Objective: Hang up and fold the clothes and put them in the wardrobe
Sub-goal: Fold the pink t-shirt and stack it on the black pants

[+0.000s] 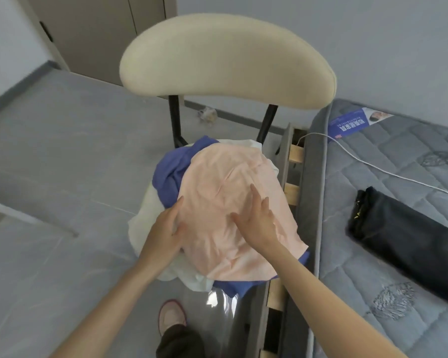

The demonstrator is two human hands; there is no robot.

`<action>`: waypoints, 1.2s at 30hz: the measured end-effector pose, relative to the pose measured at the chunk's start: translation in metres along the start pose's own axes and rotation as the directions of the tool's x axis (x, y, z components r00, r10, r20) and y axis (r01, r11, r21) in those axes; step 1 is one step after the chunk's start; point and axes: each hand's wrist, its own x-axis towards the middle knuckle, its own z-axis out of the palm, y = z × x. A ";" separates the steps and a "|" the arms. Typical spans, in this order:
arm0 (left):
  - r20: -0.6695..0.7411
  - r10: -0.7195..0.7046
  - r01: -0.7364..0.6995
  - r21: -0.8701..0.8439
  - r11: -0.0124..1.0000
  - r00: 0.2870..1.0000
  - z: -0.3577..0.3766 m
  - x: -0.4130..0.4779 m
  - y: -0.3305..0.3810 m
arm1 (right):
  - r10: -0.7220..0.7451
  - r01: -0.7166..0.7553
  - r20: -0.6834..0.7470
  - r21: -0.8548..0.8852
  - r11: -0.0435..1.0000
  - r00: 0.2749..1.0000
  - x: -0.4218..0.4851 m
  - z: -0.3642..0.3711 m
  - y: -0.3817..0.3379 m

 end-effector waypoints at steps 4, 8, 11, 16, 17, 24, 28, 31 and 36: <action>-0.046 0.051 -0.053 -0.029 0.998 0.998 0.014 0.007 -0.022 | 0.018 0.002 -0.150 0.129 0.992 0.989 0.010 0.020 0.009; -0.222 -0.013 -0.030 -0.190 0.981 0.975 0.033 0.012 -0.031 | -0.050 0.094 -0.268 0.157 0.983 0.962 0.009 0.028 0.031; -0.254 -0.097 0.013 -0.315 0.949 0.962 0.048 0.011 -0.040 | -0.139 0.167 -0.305 0.066 0.984 0.942 0.006 0.024 0.041; -0.376 -0.058 -0.076 -0.331 0.940 0.925 0.058 -0.004 -0.036 | -0.368 0.403 -0.430 -0.010 0.915 0.825 -0.008 0.009 0.048; -0.398 -0.043 -0.107 -0.349 0.931 0.916 0.058 -0.010 -0.031 | -0.410 0.450 -0.446 -0.017 0.893 0.796 -0.013 0.004 0.050; -0.452 0.086 -0.259 -0.338 0.905 0.888 0.057 -0.076 0.042 | -0.452 0.598 -0.546 0.116 0.793 0.705 -0.081 -0.068 0.046; -0.469 0.133 -0.249 -0.194 0.949 0.873 0.059 -0.111 0.084 | -0.495 0.668 -0.557 0.151 0.729 0.667 -0.131 -0.127 0.048; -0.506 0.168 -0.205 -0.018 0.979 0.846 0.063 -0.132 0.106 | -0.538 0.694 -0.514 0.172 0.699 0.669 -0.166 -0.159 0.056; -0.521 0.068 -0.208 -0.215 0.954 0.851 0.070 -0.157 0.130 | -0.552 0.621 -0.353 0.119 0.775 0.756 -0.202 -0.178 0.075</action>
